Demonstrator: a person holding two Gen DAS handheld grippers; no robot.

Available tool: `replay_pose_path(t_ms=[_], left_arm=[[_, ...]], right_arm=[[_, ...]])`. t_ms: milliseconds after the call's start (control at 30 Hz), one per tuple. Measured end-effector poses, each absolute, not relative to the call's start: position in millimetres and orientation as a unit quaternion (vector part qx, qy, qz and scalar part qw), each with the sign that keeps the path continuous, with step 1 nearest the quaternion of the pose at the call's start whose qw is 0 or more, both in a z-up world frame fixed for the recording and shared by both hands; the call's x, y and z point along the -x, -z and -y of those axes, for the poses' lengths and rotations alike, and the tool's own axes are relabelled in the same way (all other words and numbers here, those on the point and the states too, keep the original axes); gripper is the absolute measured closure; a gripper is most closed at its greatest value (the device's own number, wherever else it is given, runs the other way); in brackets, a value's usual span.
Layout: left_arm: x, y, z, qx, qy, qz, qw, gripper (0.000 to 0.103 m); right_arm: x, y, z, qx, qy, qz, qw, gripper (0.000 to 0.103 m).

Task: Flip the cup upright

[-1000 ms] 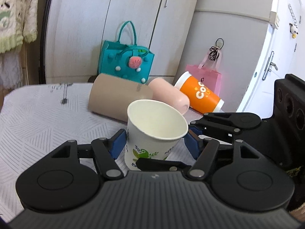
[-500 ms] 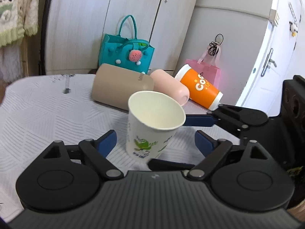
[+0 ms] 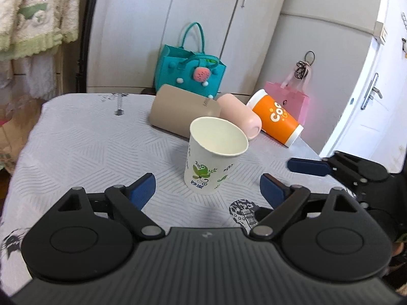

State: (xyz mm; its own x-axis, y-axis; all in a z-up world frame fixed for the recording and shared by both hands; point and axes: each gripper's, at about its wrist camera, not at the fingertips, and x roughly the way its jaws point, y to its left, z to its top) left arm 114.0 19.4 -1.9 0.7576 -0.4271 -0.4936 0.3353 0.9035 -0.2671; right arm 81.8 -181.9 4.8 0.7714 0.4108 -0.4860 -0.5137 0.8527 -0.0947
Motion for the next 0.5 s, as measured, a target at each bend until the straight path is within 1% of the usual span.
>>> replay_pose_path(t_ms=[33, 100, 300, 367, 400, 500], left_arm=[[-109.8, 0.1, -20.1, 0.080, 0.197, -0.281, 0.936, 0.013], [-99.4, -2.4, -21.3, 0.080, 0.184, -0.278, 0.939, 0.009], [-68.1, -6.2, -19.0, 0.057, 0.150, -0.267, 0.950, 0.007], [-59.2, -6.6, -18.5, 0.055, 0.144, -0.264, 0.952, 0.001], [-55.5, -6.3, -17.7, 0.053, 0.136, -0.265, 0.953, 0.000], [-48.7, -5.2, -15.8, 0.044, 0.103, -0.269, 0.957, 0.000]], right_arm=[[-78.3, -7.6, 183.7, 0.110, -0.247, -0.228, 0.935, 0.013], [-67.9, -13.2, 187.6, 0.108, -0.243, -0.218, 0.939, 0.011], [-43.2, -19.2, 192.8, 0.086, -0.220, -0.194, 0.952, 0.006], [-34.4, -19.1, 191.7, 0.081, -0.205, -0.185, 0.958, 0.002], [-29.1, -19.0, 191.9, 0.080, -0.197, -0.181, 0.960, 0.002], [-17.1, -20.5, 191.6, 0.086, -0.179, -0.177, 0.964, 0.001]])
